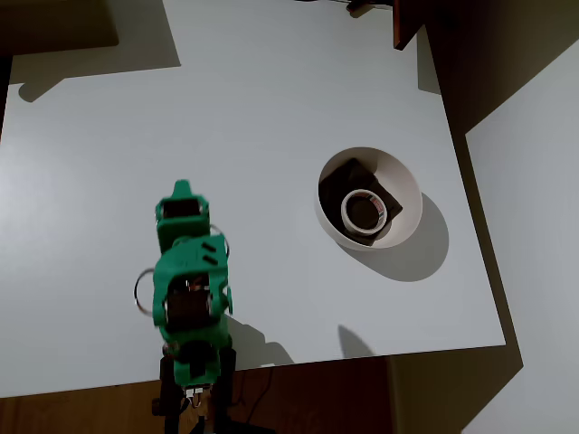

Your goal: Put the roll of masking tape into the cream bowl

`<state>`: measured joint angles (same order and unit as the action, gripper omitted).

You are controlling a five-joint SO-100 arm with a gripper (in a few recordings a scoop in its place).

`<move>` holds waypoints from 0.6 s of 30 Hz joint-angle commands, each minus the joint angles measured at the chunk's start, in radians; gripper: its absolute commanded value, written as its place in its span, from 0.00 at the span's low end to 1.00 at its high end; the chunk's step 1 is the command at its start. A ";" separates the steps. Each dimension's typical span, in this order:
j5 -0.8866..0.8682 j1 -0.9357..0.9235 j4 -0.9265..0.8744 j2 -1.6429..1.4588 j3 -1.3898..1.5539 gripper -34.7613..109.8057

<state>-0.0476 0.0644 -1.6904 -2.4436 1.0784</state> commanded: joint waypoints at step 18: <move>0.005 0.051 0.443 -0.595 1.290 0.18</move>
<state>-0.0399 0.1166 -1.3054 -2.9667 2.2335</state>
